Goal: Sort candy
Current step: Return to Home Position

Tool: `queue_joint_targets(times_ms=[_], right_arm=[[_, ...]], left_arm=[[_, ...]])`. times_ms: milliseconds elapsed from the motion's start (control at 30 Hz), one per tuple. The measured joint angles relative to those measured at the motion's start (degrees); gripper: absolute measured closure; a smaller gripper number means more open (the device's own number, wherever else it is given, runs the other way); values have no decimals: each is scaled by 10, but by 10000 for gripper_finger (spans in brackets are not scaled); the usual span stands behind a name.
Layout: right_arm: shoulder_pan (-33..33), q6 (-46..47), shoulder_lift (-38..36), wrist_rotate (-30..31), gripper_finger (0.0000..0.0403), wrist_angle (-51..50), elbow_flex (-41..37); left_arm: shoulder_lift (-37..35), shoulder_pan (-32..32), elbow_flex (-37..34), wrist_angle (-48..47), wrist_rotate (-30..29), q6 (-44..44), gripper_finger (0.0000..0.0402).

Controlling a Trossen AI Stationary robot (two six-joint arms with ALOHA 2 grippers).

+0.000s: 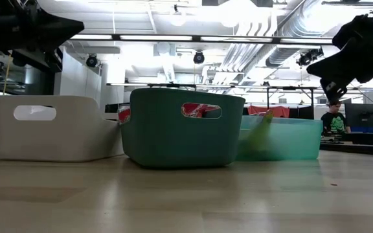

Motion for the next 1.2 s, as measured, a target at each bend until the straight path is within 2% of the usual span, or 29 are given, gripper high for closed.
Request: queue_joint_targets(times_ms=[1200], right_arm=[[0,6,3,-4,402,-3,0]], left_arm=[[0,0,0,-5,0,0,401]])
